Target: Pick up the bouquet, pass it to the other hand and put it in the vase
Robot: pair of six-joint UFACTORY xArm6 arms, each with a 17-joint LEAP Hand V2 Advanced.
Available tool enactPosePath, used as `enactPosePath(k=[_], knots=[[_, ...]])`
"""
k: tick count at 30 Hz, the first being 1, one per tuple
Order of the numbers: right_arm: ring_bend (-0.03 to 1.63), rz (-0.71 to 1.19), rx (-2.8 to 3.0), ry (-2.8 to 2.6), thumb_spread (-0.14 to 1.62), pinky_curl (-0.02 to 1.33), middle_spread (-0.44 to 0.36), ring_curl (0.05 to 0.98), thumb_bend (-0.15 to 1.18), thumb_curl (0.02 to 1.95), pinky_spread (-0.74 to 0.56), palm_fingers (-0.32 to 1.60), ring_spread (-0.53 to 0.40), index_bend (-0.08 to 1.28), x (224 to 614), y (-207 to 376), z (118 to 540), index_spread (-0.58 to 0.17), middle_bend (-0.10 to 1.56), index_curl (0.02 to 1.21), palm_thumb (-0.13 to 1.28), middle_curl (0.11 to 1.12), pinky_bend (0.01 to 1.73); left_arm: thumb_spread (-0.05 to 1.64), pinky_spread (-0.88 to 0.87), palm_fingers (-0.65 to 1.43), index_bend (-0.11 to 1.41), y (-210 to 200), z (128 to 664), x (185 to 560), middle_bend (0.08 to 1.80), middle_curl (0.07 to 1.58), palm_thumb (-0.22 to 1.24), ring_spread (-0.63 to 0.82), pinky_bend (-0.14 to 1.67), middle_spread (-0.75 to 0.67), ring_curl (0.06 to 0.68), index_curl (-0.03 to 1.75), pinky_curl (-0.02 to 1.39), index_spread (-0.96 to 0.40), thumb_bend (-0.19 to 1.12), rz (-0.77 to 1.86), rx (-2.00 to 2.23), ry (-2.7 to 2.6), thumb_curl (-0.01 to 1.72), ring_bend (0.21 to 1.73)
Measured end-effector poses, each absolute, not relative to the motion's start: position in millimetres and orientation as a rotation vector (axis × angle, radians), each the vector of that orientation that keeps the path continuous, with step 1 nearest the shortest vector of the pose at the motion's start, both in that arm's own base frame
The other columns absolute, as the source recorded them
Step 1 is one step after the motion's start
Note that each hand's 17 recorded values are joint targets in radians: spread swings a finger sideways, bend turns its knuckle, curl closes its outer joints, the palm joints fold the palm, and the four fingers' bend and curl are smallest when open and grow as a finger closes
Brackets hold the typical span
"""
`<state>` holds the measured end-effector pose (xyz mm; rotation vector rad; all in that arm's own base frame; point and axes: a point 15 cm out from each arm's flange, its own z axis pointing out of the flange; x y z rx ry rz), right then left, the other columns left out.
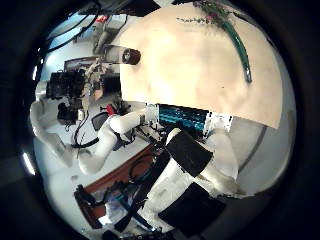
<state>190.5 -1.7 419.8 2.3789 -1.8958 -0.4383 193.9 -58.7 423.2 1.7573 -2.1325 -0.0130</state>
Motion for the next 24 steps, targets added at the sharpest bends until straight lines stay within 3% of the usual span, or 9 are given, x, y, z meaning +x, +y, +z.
enactPosePath(k=[16, 24], knots=[[0.5, -0.357, 2.409, -1.938, 1.22, 0.23, 0.054, 0.189, -0.02, 0.31, 0.42, 0.3, 0.19, 0.17, 193, -2, 442, -0.356, 0.25, 0.3, 0.47, 0.34, 0.43, 0.98, 0.64, 0.0, 0.17, -69, 428, 188, 0.19, 0.32, 0.0, 0.57, 0.53, 0.44, 0.197, 0.31, 0.14, 0.03, -0.03, 0.028, 1.717, -2.116, 0.27, 0.6], [0.56, -0.345, 2.288, -2.083, 1.22, 0.23, 0.088, 0.198, -0.02, 0.32, 0.42, 0.39, 0.185, 0.15, 202, -17, 440, -0.228, 0.27, 0.29, 0.48, 0.35, 0.46, 1.03, 0.65, 0.0, 0.17, -93, 419, 195, 0.19, 0.33, 0.04, 0.57, 0.53, 0.44, 0.195, 0.31, 0.14, 0.02, -0.02, -0.041, 1.581, -2.224, 0.28, 0.6]])
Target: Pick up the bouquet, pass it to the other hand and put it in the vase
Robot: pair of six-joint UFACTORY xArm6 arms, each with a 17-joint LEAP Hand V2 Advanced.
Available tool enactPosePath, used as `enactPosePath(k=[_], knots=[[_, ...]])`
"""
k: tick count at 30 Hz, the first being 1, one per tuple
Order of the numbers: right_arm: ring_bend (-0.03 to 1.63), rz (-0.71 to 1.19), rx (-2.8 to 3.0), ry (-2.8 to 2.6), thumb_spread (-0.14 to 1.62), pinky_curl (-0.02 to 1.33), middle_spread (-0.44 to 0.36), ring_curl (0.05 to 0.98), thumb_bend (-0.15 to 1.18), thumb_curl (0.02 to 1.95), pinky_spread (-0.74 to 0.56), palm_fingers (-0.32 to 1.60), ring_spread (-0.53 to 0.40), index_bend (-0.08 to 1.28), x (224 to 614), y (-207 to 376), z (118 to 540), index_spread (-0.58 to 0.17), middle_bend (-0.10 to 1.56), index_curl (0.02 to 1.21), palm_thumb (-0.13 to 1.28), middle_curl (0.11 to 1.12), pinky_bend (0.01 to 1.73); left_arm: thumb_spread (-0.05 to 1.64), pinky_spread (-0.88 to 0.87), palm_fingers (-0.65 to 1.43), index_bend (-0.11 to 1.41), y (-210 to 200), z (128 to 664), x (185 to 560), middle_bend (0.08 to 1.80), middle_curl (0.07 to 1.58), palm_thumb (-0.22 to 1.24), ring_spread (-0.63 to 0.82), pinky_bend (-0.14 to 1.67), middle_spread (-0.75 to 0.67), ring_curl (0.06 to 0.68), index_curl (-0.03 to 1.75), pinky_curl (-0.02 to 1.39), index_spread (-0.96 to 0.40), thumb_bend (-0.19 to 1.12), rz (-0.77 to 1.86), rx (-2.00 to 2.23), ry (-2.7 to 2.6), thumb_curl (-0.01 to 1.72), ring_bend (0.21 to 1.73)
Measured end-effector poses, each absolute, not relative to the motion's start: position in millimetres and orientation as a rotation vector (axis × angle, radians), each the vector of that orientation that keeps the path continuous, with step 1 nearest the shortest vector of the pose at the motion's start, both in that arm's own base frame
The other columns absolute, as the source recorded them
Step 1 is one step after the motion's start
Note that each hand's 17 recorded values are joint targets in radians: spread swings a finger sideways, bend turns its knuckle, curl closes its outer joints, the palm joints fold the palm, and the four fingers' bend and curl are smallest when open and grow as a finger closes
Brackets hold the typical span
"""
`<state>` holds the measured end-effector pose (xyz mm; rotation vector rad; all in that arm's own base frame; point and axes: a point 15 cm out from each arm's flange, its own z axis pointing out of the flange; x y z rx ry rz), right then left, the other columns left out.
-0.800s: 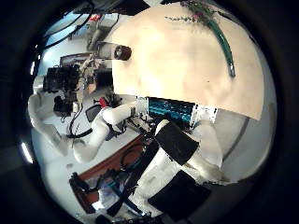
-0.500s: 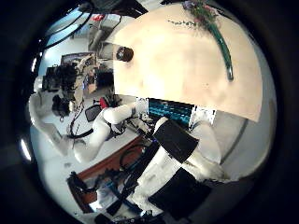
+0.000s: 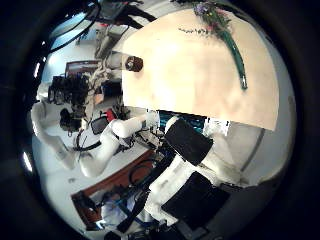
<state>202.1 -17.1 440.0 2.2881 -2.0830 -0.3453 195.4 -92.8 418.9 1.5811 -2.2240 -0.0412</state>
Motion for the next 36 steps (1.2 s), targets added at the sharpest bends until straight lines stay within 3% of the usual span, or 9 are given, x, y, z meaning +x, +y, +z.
enactPosePath(k=[8, 17, 27, 36], knots=[[0.7, -0.286, 2.031, -2.385, 1.19, 0.22, 0.07, 0.221, -0.03, 0.32, 0.36, 0.5, 0.092, 0.16, 228, -57, 428, -0.193, 0.32, 0.28, 0.44, 0.37, 0.51, 1.07, 0.64, 0.0, 0.17, -104, 415, 207, 0.19, 0.32, 0.08, 0.57, 0.52, 0.45, 0.195, 0.32, 0.14, 0.03, -0.02, -0.143, 1.441, -2.385, 0.28, 0.59], [0.8, -0.29, 1.766, -2.596, 1.16, 0.2, 0.041, 0.238, -0.03, 0.32, 0.28, 0.54, -0.001, 0.18, 261, -84, 404, -0.187, 0.36, 0.29, 0.38, 0.38, 0.55, 1.1, 0.64, 0.02, 0.18, -89, 411, 230, 0.19, 0.32, 0.11, 0.57, 0.5, 0.44, 0.195, 0.33, 0.14, 0.03, -0.02, -0.095, 1.322, -2.518, 0.28, 0.58], [0.88, -0.375, 1.543, -2.666, 1.11, 0.16, -0.005, 0.249, -0.03, 0.33, 0.18, 0.65, -0.098, 0.2, 276, -93, 291, -0.202, 0.46, 0.34, 0.33, 0.42, 0.57, 1.12, 0.65, 0.04, 0.18, -85, 408, 242, 0.19, 0.32, 0.13, 0.56, 0.48, 0.43, 0.192, 0.34, 0.14, 0.03, -0.02, -0.054, 1.213, -2.555, 0.28, 0.56], [0.91, -0.445, 1.485, -2.643, 1.09, 0.12, -0.022, 0.259, -0.03, 0.34, 0.12, 0.62, -0.126, 0.19, 292, -103, 239, -0.213, 0.49, 0.37, 0.32, 0.45, 0.63, 1.13, 0.64, 0.05, 0.18, -77, 402, 247, 0.19, 0.31, 0.14, 0.56, 0.47, 0.42, 0.191, 0.35, 0.13, 0.03, -0.02, -0.072, 1.191, -2.547, 0.27, 0.55]])
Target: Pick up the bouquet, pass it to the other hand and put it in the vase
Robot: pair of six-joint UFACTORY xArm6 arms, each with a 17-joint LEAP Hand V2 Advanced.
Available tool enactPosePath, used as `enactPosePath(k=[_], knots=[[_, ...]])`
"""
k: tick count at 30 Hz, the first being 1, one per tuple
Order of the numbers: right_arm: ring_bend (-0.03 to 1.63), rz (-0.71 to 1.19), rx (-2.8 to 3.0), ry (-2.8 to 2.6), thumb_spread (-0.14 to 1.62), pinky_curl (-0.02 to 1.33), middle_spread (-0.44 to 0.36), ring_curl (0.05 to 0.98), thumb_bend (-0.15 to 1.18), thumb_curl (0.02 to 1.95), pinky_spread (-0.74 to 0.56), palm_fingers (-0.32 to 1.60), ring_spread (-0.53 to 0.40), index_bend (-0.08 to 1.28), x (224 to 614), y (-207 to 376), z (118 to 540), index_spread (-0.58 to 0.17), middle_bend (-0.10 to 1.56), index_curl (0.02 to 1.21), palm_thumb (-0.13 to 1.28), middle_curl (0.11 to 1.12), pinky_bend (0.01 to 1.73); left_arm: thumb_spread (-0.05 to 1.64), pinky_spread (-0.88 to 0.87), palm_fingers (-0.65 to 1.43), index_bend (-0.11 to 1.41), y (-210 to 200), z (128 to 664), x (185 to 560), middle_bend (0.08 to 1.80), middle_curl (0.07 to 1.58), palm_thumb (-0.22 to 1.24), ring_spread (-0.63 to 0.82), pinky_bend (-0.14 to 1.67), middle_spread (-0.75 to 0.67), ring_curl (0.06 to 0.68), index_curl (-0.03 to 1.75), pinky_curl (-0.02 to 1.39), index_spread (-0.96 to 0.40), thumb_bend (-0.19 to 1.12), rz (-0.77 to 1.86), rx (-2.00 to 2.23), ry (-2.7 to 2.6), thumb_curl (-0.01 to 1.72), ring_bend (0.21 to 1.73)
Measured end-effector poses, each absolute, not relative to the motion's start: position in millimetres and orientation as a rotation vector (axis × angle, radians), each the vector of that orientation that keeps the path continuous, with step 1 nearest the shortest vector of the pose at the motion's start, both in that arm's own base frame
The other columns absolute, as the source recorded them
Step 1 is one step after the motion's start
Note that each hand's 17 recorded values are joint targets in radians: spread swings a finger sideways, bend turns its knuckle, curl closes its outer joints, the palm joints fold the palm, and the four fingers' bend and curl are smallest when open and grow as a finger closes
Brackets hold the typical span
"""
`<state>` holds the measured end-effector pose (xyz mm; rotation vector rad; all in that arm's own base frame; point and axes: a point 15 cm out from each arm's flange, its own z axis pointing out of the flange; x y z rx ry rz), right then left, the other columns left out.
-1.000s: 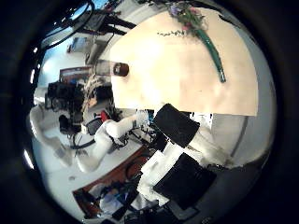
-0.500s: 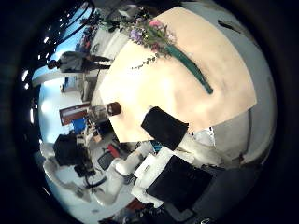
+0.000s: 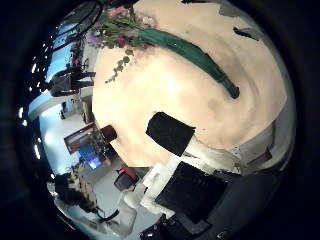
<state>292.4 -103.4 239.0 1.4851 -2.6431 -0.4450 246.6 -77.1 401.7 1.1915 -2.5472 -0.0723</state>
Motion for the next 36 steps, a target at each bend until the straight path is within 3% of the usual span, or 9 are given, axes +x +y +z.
enactPosePath(k=[21, 36], knots=[[0.98, -0.439, 1.455, -2.634, 1.07, 0.04, -0.028, 0.284, -0.02, 0.36, 0.07, 0.54, -0.131, 0.19, 330, -124, 160, -0.195, 0.54, 0.42, 0.39, 0.48, 0.76, 1.14, 0.64, 0.06, 0.18, -81, 405, 243, 0.19, 0.31, 0.16, 0.56, 0.47, 0.42, 0.193, 0.35, 0.14, 0.03, -0.02, -0.086, 1.232, -2.533, 0.27, 0.54], [1.02, -0.413, 1.516, -2.589, 1.05, -0.01, -0.038, 0.306, -0.02, 0.37, 0.04, 0.54, -0.157, 0.19, 347, -114, 132, -0.197, 0.57, 0.45, 0.45, 0.51, 0.81, 1.14, 0.64, 0.06, 0.18, -94, 404, 245, 0.19, 0.31, 0.16, 0.56, 0.47, 0.42, 0.195, 0.34, 0.14, 0.03, -0.02, -0.103, 1.237, -2.528, 0.27, 0.54]])
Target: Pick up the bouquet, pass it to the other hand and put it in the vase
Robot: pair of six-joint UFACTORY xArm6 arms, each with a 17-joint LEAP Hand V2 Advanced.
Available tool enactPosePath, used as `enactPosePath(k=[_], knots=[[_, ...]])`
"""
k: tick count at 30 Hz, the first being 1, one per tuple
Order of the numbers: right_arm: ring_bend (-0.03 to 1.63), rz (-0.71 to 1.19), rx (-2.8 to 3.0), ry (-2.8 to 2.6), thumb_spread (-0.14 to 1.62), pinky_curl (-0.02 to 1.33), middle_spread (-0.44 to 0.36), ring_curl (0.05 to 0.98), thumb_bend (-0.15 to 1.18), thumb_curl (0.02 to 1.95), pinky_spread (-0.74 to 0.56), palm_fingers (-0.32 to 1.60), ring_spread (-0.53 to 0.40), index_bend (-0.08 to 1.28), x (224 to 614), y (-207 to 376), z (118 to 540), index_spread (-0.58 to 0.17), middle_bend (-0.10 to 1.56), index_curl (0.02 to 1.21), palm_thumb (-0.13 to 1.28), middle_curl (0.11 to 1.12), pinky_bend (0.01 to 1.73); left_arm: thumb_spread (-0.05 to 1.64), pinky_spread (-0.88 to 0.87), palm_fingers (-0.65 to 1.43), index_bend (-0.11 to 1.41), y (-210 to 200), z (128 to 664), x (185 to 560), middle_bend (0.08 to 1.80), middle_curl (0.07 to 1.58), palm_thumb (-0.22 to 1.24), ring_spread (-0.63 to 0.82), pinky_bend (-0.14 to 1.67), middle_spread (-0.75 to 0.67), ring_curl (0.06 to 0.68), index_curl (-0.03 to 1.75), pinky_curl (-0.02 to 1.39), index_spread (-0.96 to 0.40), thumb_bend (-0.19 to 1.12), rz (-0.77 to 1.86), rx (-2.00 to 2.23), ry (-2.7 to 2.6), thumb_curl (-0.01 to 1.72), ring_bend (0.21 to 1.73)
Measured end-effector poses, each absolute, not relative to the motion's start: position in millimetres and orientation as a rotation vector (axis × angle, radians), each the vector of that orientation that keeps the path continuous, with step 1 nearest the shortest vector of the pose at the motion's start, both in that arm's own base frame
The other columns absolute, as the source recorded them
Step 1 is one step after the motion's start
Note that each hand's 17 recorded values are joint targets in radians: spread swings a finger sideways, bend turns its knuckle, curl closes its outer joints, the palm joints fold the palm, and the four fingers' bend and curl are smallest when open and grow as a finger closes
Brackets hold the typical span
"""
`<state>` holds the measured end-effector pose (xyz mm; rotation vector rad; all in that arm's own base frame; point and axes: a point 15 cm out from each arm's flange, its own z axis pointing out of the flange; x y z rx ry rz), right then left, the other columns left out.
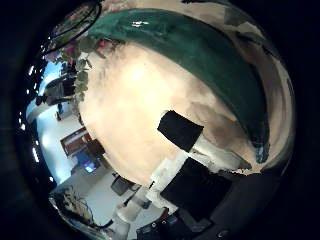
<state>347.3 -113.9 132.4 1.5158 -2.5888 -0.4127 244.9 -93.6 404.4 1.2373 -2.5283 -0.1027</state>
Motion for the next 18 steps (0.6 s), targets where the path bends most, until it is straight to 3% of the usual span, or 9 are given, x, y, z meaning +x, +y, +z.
enactPosePath(k=[7, 13, 18], knots=[[1.12, -0.401, 1.531, -2.543, 1.05, -0.01, -0.095, 0.345, -0.02, 0.38, -0.04, 0.62, -0.215, 0.18, 348, -112, 119, -0.22, 0.67, 0.45, 0.49, 0.56, 0.82, 1.15, 0.64, 0.06, 0.18, -98, 401, 248, 0.19, 0.31, 0.17, 0.56, 0.46, 0.42, 0.196, 0.34, 0.14, 0.03, -0.02, -0.118, 1.237, -2.516, 0.27, 0.54], [1.15, -0.401, 1.53, -2.515, 1.04, 0.0, -0.139, 0.38, -0.01, 0.41, -0.18, 0.73, -0.254, 0.2, 346, -112, 113, -0.267, 0.69, 0.48, 0.59, 0.6, 0.94, 1.15, 0.64, 0.06, 0.18, -100, 402, 248, 0.19, 0.31, 0.17, 0.56, 0.46, 0.42, 0.197, 0.34, 0.14, 0.03, -0.02, -0.122, 1.238, -2.519, 0.27, 0.54], [1.17, -0.372, 1.542, -2.501, 1.02, 0.05, -0.194, 0.397, 0.0, 0.45, -0.36, 0.94, -0.278, 0.2, 350, -113, 116, -0.335, 0.7, 0.51, 0.72, 0.62, 1.1, 1.15, 0.64, 0.06, 0.18, -101, 401, 250, 0.19, 0.31, 0.17, 0.56, 0.46, 0.42, 0.198, 0.34, 0.13, 0.03, -0.02, -0.125, 1.235, -2.516, 0.27, 0.54]])
